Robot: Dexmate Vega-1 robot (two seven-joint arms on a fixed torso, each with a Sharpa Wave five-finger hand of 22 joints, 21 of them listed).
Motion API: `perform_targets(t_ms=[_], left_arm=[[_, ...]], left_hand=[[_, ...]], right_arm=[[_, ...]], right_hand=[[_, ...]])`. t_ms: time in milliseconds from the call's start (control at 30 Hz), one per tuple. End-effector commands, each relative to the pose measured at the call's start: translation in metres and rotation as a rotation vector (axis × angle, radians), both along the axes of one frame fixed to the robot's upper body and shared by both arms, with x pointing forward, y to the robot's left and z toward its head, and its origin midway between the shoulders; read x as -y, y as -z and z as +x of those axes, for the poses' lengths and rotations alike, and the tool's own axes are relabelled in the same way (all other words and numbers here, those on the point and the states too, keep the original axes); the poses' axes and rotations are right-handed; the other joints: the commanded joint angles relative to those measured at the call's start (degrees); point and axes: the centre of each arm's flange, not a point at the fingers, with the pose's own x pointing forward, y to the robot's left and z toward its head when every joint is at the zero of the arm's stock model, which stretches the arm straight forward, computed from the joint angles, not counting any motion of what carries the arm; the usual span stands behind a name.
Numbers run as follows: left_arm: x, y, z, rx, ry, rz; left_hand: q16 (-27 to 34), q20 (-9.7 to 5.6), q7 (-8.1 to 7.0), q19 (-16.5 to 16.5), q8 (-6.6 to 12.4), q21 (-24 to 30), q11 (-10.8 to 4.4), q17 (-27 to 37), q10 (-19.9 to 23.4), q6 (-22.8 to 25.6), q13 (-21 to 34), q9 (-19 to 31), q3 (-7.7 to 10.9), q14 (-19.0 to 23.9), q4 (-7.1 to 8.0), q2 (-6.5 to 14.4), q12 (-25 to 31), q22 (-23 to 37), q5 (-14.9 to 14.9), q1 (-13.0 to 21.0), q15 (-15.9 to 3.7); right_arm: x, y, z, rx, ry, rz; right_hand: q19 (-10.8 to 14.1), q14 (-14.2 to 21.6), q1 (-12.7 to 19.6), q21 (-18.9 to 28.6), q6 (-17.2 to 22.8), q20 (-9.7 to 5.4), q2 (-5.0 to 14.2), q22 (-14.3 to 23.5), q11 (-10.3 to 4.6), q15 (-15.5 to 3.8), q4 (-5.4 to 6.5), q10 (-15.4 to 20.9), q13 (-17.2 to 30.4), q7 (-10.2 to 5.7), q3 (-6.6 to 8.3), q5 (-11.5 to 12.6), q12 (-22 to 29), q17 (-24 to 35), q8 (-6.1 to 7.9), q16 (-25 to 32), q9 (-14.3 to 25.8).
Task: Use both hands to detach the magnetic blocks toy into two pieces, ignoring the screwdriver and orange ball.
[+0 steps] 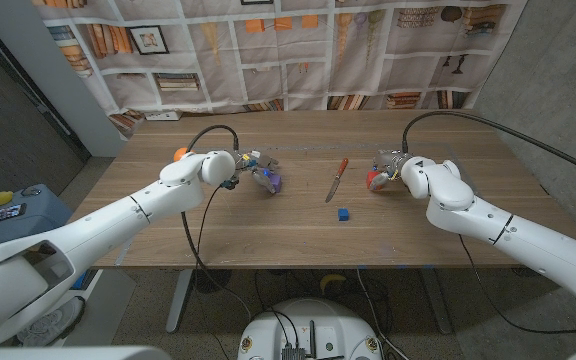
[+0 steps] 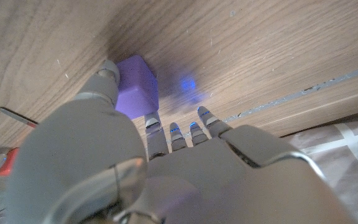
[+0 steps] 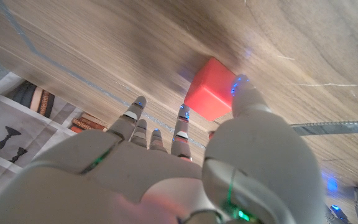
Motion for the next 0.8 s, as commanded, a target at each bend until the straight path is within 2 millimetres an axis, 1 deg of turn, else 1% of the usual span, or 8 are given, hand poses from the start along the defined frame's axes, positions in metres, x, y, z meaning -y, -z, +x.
perform_targets(t_ms=[33, 167, 267, 433, 533, 633, 733, 800], left_arm=[[0.003, -0.007, -0.001, -0.016, 0.001, 0.036], [0.003, -0.009, -0.002, -0.008, 0.003, 0.042], [0.004, -0.011, -0.005, -0.002, 0.003, 0.051], [0.005, -0.012, -0.009, 0.015, 0.009, 0.073], [0.006, -0.014, -0.013, 0.031, 0.008, 0.083], [0.005, -0.014, -0.015, 0.033, 0.009, 0.087], [0.005, -0.015, -0.016, 0.032, 0.007, 0.098], [0.005, -0.017, -0.018, 0.025, 0.006, 0.112]], left_hand=[[0.0, 0.22, 0.43, -0.6, -0.71, 0.0, 0.06, 0.3, -1.0, -1.5, 0.1, -0.1, -0.32, -1.1, 0.21, -0.7, -0.1, 0.3, -0.6, -0.2, 0.32], [0.0, 0.39, 1.18, -1.1, -1.51, 0.1, 0.75, 0.3, -1.9, -4.0, 0.1, -0.2, -0.71, -1.8, 0.41, -1.0, 0.0, 0.3, -1.0, -0.8, 0.54], [0.1, 0.44, 1.67, -1.5, -1.92, 0.0, 0.95, 0.3, -2.4, -5.7, 0.1, -0.3, -0.87, -2.1, 0.29, -1.4, 0.1, 0.3, -1.3, -0.9, 0.68], [0.1, 0.66, 1.95, -2.1, -2.36, 0.0, 1.46, 0.3, -3.5, -8.4, 0.1, -0.5, -0.89, -2.8, 0.28, -1.5, 0.0, 0.3, -1.7, -1.0, 0.96], [0.1, 0.71, 2.67, -2.6, -2.64, 0.0, 2.01, 0.3, -4.8, -10.7, 0.1, -0.6, -0.98, -3.4, 0.34, -1.6, -0.1, 0.3, -2.0, -1.3, 1.05], [-0.1, 0.82, 2.86, -3.5, -2.65, -0.2, 2.26, 0.3, -5.5, -11.6, 0.1, -0.6, -1.00, -4.1, 0.41, -1.6, -0.1, 0.3, -2.1, -1.5, 1.19], [-0.3, 1.09, 3.24, -6.2, -2.84, -0.6, 2.95, 0.3, -7.1, -14.9, 0.1, -0.8, -1.05, -6.2, 0.55, -1.7, -0.1, 0.2, -2.4, -2.2, 1.59], [-0.3, 1.16, 3.34, -6.9, -2.91, -0.5, 3.23, 0.3, -8.0, -16.5, 0.1, -0.9, -1.10, -7.4, 0.56, -1.9, -0.1, 0.2, -2.6, -2.5, 1.77]], right_arm=[[0.001, -0.004, -0.001, -0.016, 0.006, 0.001], [0.001, -0.004, -0.002, -0.014, 0.006, 0.003], [0.001, -0.003, -0.002, -0.014, 0.015, 0.006], [0.001, -0.003, -0.002, -0.013, 0.019, 0.008], [0.001, -0.002, -0.003, -0.011, 0.025, 0.013], [0.002, -0.002, -0.004, -0.012, 0.026, 0.015], [0.002, -0.002, -0.004, -0.017, 0.030, 0.019], [0.003, -0.003, -0.004, -0.026, 0.024, 0.019]], right_hand=[[-0.4, -0.4, -0.9, -0.2, -0.7, 0.15, -0.03, 0.1, -0.01, 0.28, -0.05, -0.8, 0.2, -0.02, -0.35, -0.1, -0.1, 0.0, -0.58, -0.3, 0.0], [-0.5, -0.5, -1.3, -0.2, -1.4, 0.26, -0.11, 0.1, 0.05, 0.37, 0.06, -1.1, 0.2, 0.11, -0.51, -0.1, 0.0, 0.0, -1.01, -0.4, -0.1], [-0.6, -0.7, -1.7, -0.2, -1.8, 0.33, -0.22, 0.1, 0.01, 0.53, 0.13, -1.3, 0.2, 0.24, -0.64, -0.1, 0.0, 0.0, -1.30, -0.4, -0.2], [-1.0, -0.9, -2.7, -0.2, -3.3, 0.57, -0.54, 0.1, 0.30, 0.82, 0.35, -1.8, 0.2, 0.89, -1.05, 0.0, 0.1, 0.1, -2.11, -0.5, -0.3], [-1.0, -1.1, -3.6, -0.1, -4.6, 0.64, -0.84, 0.1, 0.43, 0.91, 0.52, -2.1, 0.3, 1.15, -1.40, 0.1, 0.2, 0.1, -2.81, -0.6, -0.4], [-1.4, -1.3, -4.1, -0.2, -5.1, 0.83, -0.99, 0.1, 0.43, 0.94, 0.65, -2.2, 0.3, 1.32, -1.62, 0.2, 0.3, 0.1, -3.14, -0.6, -0.4], [-1.9, -1.5, -4.9, -0.3, -6.1, 1.00, -1.32, 0.1, 0.54, 1.10, 0.79, -2.5, 0.3, 1.34, -1.97, 0.3, 0.3, 0.1, -3.70, -0.7, -0.5], [-2.2, -1.7, -5.4, -0.3, -6.6, 1.10, -1.48, 0.1, 0.68, 1.32, 0.88, -2.8, 0.3, 1.39, -2.16, 0.4, 0.3, 0.1, -4.00, -0.8, -0.5]])
